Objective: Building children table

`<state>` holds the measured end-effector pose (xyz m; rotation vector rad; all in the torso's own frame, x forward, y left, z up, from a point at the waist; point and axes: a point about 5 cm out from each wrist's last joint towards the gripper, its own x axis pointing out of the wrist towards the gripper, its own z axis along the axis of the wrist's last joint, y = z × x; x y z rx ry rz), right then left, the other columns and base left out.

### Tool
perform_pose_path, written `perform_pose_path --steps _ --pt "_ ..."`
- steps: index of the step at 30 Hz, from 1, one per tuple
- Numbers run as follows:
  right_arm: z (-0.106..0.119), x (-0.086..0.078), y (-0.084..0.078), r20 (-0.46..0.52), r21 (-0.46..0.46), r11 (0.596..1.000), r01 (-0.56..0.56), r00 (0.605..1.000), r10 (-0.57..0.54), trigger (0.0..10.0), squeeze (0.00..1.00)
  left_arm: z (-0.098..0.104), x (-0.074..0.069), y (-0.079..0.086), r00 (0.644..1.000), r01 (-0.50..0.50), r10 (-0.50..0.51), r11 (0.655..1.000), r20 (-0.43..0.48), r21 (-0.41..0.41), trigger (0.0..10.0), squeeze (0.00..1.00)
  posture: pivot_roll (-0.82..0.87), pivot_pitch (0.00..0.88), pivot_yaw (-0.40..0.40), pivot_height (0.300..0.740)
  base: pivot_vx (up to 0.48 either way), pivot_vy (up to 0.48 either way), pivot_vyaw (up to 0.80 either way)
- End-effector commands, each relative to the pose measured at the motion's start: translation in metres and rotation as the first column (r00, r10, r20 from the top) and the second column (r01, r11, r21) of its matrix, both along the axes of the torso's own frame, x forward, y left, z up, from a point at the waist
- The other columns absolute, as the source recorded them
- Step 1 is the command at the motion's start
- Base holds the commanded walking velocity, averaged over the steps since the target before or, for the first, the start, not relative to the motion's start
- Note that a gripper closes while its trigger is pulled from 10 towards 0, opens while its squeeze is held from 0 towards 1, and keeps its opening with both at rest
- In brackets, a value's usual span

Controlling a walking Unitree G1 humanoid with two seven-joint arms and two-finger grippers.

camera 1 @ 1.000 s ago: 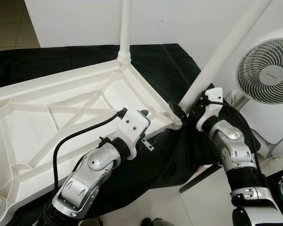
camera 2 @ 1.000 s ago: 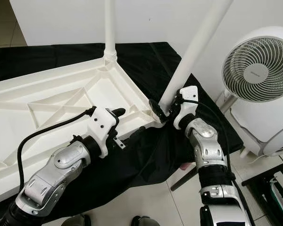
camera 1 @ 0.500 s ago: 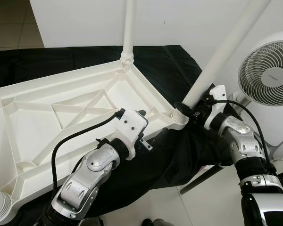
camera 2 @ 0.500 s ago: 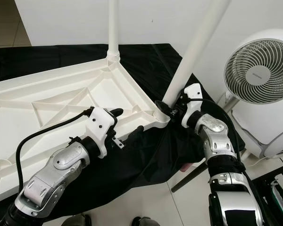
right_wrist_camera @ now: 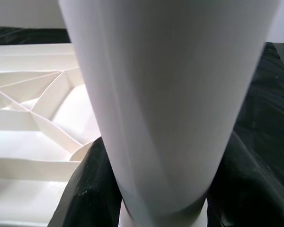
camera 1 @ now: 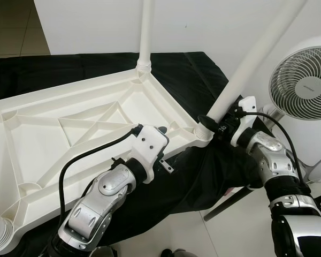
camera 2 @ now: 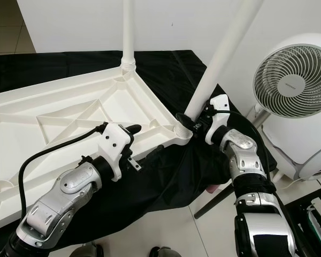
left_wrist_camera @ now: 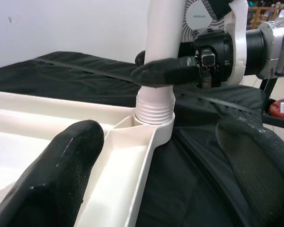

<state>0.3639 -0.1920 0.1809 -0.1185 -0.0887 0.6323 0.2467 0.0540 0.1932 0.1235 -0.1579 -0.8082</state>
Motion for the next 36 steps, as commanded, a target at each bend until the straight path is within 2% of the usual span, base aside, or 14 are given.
perform_pose_path --steps 1,3,12,21,27,29,31,32,33,36 --pt "-0.015 0.0 -0.009 -0.082 0.041 0.996 0.075 0.994 -0.072 0.0 0.0 0.0 -0.004 -0.003 0.999 0.04 -0.04 0.999 -0.002 0.005 10.0 0.0 0.08 0.122 -0.077 0.74 0.0 0.0 0.0" --pt "-0.019 0.004 -0.012 -0.138 0.086 0.988 0.131 0.983 -0.118 0.0 0.0 0.0 -0.005 -0.003 0.999 0.041 -0.041 0.999 -0.002 0.005 10.0 0.0 0.08 0.122 -0.077 0.74 0.0 0.0 0.0" --pt "-0.025 0.007 -0.012 -0.178 0.083 0.981 0.177 0.971 -0.161 0.0 0.0 0.001 -0.005 -0.002 0.999 0.042 -0.042 0.999 -0.004 0.004 10.0 0.0 0.08 0.131 -0.073 0.74 0.0 0.0 0.0" --pt "-0.024 0.007 -0.007 -0.149 0.068 0.98 0.188 0.973 -0.176 0.0 0.0 0.001 -0.006 -0.001 0.999 0.035 -0.035 0.999 -0.008 0.002 10.0 0.0 0.08 0.141 -0.076 0.74 0.0 0.0 0.0" --pt "-0.023 0.006 -0.002 -0.121 0.074 0.969 0.237 0.966 -0.227 0.0 0.0 0.001 -0.007 -0.002 0.999 0.032 -0.032 0.999 -0.009 0.0 10.0 0.0 0.08 0.147 -0.084 0.74 0.0 0.0 0.0" --pt "-0.023 0.005 0.0 -0.12 0.084 0.961 0.264 0.96 -0.253 0.0 0.0 0.001 -0.007 -0.002 0.999 0.031 -0.031 1.0 -0.01 -0.001 10.0 0.0 0.08 0.148 -0.086 0.74 0.0 0.0 0.0" --pt "-0.021 0.005 0.007 -0.124 0.123 0.927 0.354 0.933 -0.339 0.0 0.0 0.001 -0.007 -0.002 1.0 0.029 -0.029 1.0 -0.012 -0.003 10.0 0.0 0.08 0.15 -0.087 0.74 0.0 0.0 0.0" --pt "-0.021 0.005 0.007 -0.124 0.123 0.927 0.354 0.933 -0.339 0.0 0.0 0.001 -0.007 -0.002 1.0 0.029 -0.029 1.0 -0.012 -0.003 10.0 0.0 0.08 0.15 -0.087 0.74 0.0 0.0 0.0" --pt "-0.018 0.004 0.013 -0.122 0.149 0.899 0.413 0.909 -0.398 0.0 0.0 0.001 -0.007 -0.002 1.0 0.029 -0.029 1.0 -0.013 -0.005 10.0 0.0 0.08 0.15 -0.089 0.74 0.0 0.0 0.0" --pt "-0.016 0.003 0.018 -0.112 0.165 0.88 0.446 0.895 -0.433 0.0 0.0 0.001 -0.008 -0.003 0.999 0.03 -0.03 1.0 -0.013 -0.006 10.0 0.0 0.08 0.149 -0.089 0.74 0.0 0.0 0.0"
